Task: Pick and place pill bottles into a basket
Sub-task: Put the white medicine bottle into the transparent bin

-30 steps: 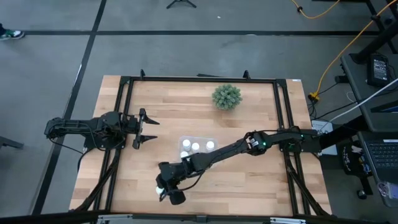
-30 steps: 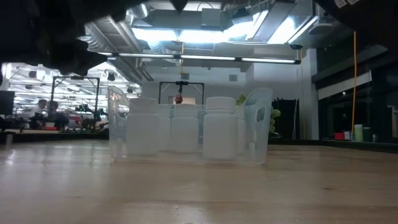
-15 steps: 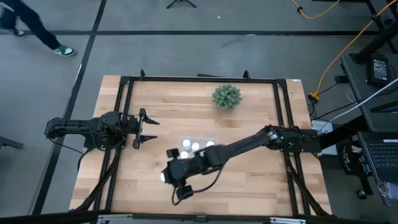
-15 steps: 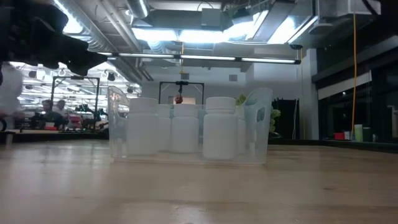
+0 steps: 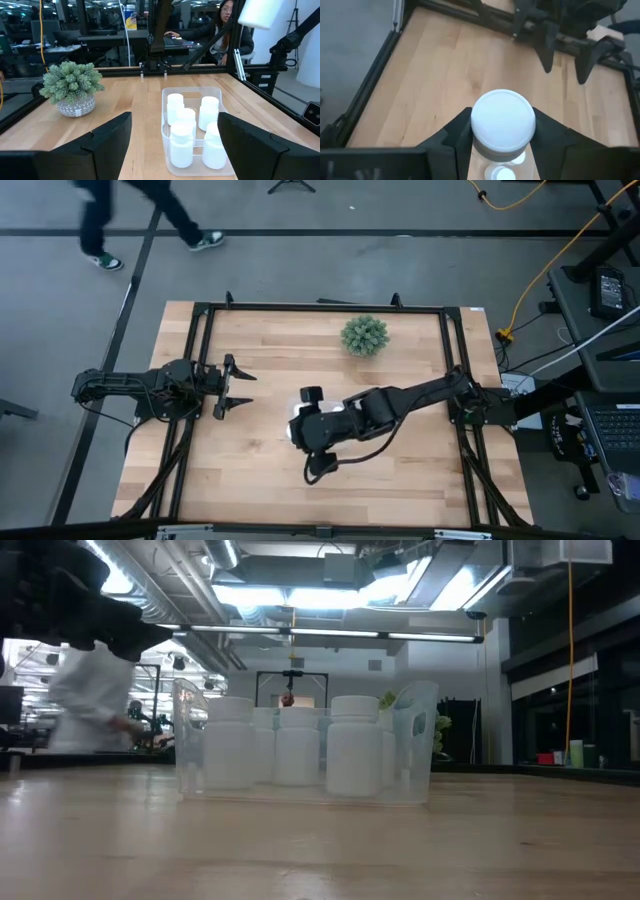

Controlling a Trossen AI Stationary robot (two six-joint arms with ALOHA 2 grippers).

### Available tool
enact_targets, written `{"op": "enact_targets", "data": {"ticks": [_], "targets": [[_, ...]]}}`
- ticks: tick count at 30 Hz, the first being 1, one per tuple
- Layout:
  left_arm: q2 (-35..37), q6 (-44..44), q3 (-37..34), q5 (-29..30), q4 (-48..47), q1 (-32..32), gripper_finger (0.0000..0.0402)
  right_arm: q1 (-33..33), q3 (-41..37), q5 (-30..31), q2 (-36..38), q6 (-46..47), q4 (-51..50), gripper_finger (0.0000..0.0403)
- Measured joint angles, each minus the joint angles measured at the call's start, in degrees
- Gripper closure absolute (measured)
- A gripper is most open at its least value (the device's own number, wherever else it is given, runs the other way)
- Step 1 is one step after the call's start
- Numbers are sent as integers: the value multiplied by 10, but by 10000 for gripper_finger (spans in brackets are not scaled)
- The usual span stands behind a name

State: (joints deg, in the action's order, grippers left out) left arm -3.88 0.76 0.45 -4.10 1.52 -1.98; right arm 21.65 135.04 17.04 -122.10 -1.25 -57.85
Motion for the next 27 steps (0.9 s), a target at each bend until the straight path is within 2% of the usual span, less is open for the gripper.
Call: {"op": "enact_targets", "data": {"ticks": [12,19,27], "targets": [[0,0,0,0,0,0,111,15,-19,1,1,10,-11,250],[0,0,0,0,0,0,111,15,-117,-2,0,8,30,250],[0,0,0,0,0,0,111,7,-239,-66,15,6,196,250]]}}
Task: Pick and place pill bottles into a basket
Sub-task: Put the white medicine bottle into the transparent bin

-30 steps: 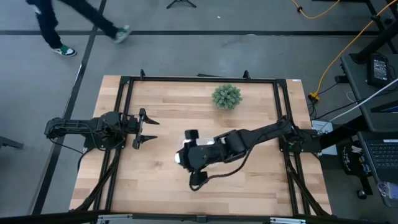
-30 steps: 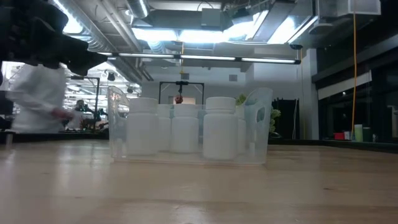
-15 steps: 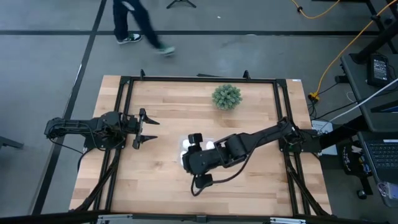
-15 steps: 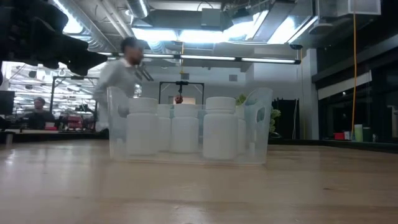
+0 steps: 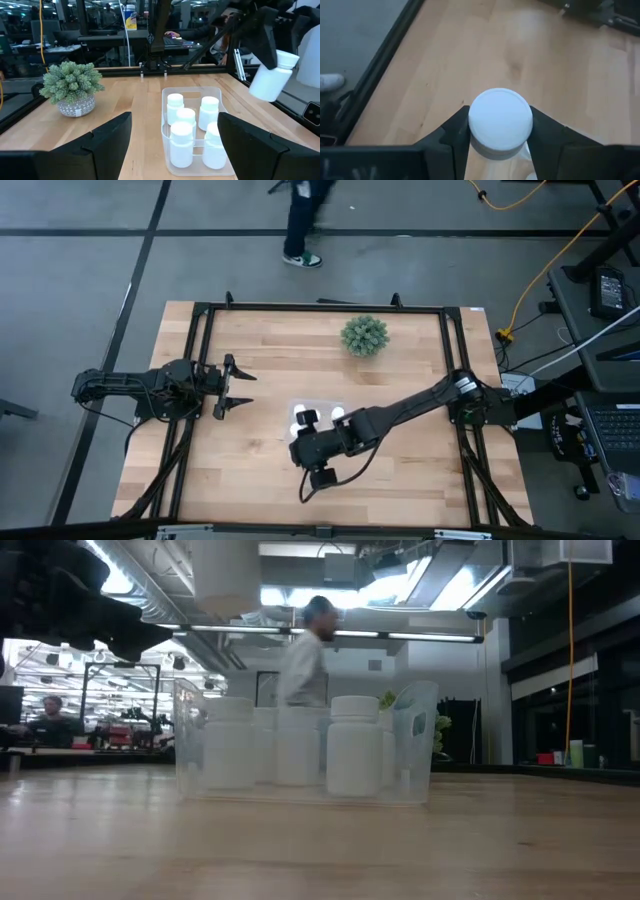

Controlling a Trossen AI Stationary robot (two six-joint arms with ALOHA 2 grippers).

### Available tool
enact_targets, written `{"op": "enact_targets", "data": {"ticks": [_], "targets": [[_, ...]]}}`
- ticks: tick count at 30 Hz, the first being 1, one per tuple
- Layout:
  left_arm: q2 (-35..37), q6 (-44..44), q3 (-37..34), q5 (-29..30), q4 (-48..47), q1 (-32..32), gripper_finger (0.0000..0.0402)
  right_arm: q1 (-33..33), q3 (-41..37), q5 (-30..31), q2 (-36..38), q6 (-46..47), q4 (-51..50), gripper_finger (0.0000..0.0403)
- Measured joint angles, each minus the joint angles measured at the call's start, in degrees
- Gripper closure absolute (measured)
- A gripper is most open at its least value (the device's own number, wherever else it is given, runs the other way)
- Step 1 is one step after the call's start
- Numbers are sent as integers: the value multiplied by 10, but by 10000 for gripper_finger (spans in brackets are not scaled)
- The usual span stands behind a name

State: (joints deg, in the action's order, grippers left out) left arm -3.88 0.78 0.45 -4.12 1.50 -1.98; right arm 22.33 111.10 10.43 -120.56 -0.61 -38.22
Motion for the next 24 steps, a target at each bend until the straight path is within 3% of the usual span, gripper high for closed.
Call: {"op": "enact_targets", "data": {"ticks": [11,18,24], "targets": [[0,0,0,0,0,0,111,-19,-137,5,97,3,96,250],[0,0,0,0,0,0,111,-28,-292,2,176,27,262,250],[0,0,0,0,0,0,111,-40,-369,-8,196,49,335,250]]}}
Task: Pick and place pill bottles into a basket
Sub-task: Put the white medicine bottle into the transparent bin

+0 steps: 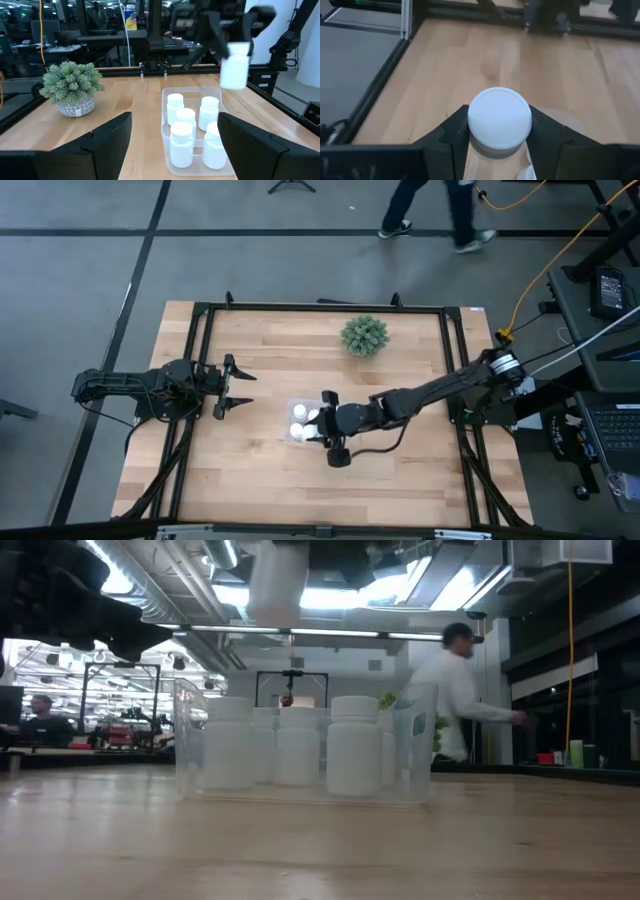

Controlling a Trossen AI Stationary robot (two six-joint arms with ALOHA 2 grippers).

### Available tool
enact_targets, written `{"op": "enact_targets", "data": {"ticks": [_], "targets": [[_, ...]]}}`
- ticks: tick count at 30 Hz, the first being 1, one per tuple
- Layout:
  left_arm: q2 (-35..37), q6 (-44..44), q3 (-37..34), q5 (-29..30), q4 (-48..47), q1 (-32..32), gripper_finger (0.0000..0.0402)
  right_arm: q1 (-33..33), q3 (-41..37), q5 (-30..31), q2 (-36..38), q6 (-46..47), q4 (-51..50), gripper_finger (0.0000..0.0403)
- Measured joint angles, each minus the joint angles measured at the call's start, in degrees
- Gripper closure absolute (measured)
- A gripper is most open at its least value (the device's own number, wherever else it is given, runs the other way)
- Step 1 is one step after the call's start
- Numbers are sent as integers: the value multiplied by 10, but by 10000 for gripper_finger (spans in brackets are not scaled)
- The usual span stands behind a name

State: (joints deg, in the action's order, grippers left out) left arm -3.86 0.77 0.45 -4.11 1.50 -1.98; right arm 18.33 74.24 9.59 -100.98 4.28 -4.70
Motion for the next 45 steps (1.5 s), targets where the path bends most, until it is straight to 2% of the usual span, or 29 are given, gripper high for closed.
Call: {"op": "enact_targets", "data": {"ticks": [7,19,29,45], "targets": [[0,0,0,0,0,0,111,-12,-60,-18,-1,16,74,250],[0,0,0,0,0,0,111,-25,-108,-21,-2,51,95,250],[0,0,0,0,0,0,111,-25,-81,3,-2,77,77,250],[0,0,0,0,0,0,111,-8,-8,14,-82,66,22,250]]}}
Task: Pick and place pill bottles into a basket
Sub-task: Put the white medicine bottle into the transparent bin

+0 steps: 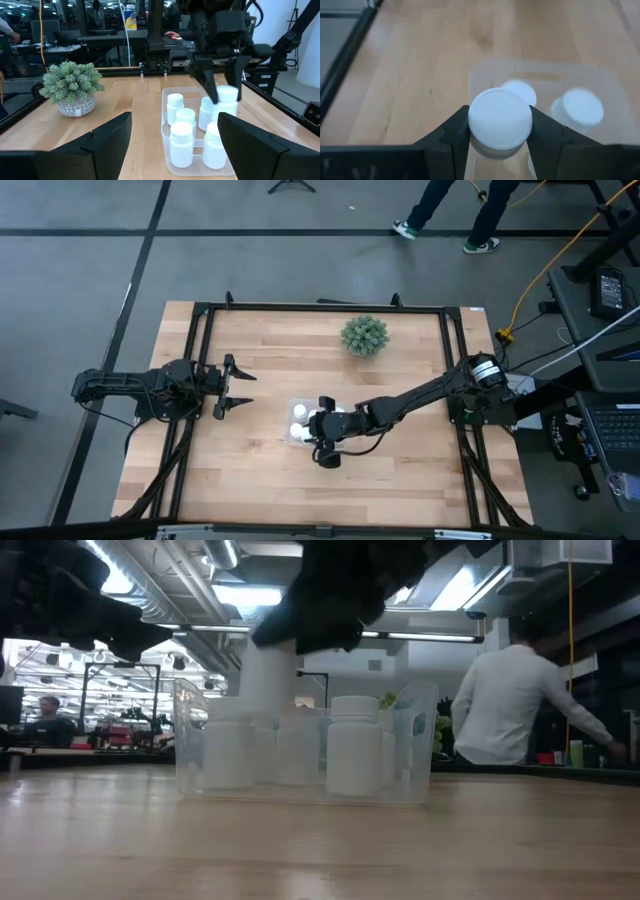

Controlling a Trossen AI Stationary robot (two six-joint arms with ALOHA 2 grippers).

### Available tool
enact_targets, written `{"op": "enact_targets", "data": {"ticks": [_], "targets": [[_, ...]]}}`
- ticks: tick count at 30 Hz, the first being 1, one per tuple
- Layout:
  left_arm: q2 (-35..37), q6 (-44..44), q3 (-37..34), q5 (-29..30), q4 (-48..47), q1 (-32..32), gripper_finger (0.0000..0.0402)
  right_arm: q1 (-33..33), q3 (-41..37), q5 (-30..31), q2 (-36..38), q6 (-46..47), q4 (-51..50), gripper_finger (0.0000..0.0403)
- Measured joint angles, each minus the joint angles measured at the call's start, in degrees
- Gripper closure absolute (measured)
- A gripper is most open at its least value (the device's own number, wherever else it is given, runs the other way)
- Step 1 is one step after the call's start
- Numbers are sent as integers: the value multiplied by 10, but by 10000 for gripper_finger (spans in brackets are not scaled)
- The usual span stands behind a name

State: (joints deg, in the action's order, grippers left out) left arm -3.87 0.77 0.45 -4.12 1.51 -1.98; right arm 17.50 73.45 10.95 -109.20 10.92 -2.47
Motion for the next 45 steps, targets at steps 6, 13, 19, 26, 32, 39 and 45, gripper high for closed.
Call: {"op": "enact_targets", "data": {"ticks": [6,13,19,26,32,39,45], "targets": [[0,0,0,0,0,0,111,1,0,0,-6,7,-22,250],[0,0,0,0,0,0,111,1,0,1,-21,9,-30,250],[0,0,0,0,0,0,111,4,-1,1,-26,8,-26,250],[0,0,0,0,0,0,111,4,0,-8,-36,11,-23,250],[0,0,0,0,0,0,111,3,0,-17,-42,11,-24,250],[0,0,0,0,0,0,111,3,0,-29,-56,26,-14,226],[0,0,0,0,0,0,111,3,0,-31,-57,26,0,213]]}}
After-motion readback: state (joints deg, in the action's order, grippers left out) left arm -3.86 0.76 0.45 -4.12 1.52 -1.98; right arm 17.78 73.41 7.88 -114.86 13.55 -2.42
